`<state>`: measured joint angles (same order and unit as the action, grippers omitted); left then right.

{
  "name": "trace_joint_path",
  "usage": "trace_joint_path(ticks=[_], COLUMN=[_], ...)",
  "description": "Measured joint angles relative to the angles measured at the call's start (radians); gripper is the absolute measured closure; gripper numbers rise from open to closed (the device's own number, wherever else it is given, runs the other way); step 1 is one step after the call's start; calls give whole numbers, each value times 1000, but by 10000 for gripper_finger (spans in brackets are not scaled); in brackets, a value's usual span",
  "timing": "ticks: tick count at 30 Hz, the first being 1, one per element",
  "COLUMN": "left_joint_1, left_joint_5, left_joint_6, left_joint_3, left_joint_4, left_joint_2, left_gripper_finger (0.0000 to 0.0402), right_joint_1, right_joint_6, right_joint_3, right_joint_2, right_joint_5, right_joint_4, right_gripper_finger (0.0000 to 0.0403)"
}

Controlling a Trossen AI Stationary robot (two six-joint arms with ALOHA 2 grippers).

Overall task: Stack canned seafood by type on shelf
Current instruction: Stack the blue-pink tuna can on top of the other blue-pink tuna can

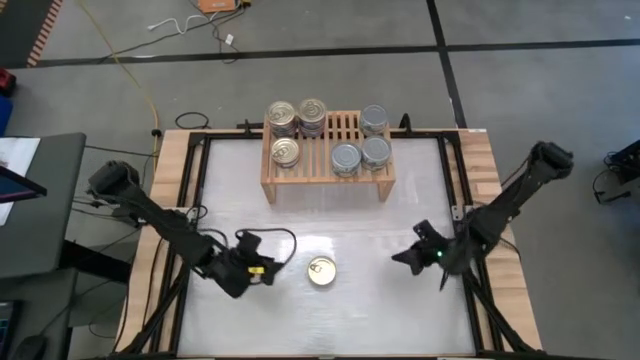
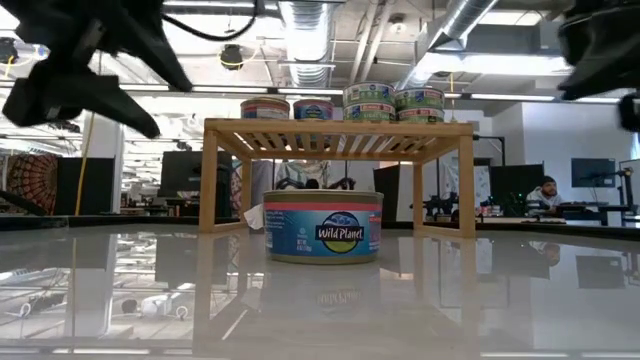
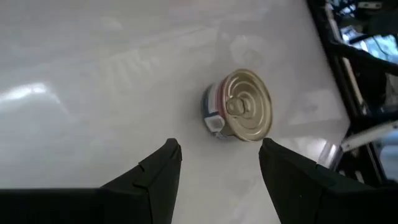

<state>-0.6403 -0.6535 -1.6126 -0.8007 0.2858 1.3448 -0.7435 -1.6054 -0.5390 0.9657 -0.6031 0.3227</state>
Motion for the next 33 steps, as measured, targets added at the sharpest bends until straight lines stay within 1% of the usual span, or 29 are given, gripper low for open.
trace_joint_path(ticks=[3, 6, 8, 11, 13, 16, 18, 21, 26, 29, 31, 33], left_joint_1=[0, 0, 0, 1, 5, 11, 18, 36, 70, 93, 110, 124], left_joint_5=[-7, -28, -55, -96, -101, -85, -84, -84, -46, 15, 52, 62], left_joint_6=[-75, -129, -171, -240, -256, -231, -203, -206, -112, -96, -77, -47], left_joint_3=[-72, -184, -262, -364, -402, -430, -431, -431, -432, -432, -432, -432], left_joint_4=[-19, 22, 97, 188, 203, 178, 142, 104, 52, 62, 66, 60], left_joint_2=[116, 228, 294, 373, 407, 440, 451, 457, 457, 457, 457, 457], left_gripper_finger=[196, 196, 196, 196, 196, 196, 196, 196, 194, 179, 160, 137], right_joint_1=[104, 210, 276, 346, 376, 395, 399, 398, 396, 397, 397, 397], right_joint_6=[212, 417, 515, 628, 674, 709, 721, 724, 723, 718, 717, 717], right_joint_3=[86, 99, 99, 99, 99, 99, 99, 99, 99, 99, 99, 99], right_joint_2=[-62, -67, -47, -5, 20, 58, 74, 90, 95, 96, 103, 119], right_joint_5=[148, 328, 425, 528, 572, 611, 630, 654, 658, 656, 643, 621], right_joint_4=[-190, -269, -323, -377, -391, -387, -388, -390, -395, -432, -479, -529], right_gripper_finger=[384, 384, 384, 385, 384, 383, 382, 381, 380, 379, 379, 379])
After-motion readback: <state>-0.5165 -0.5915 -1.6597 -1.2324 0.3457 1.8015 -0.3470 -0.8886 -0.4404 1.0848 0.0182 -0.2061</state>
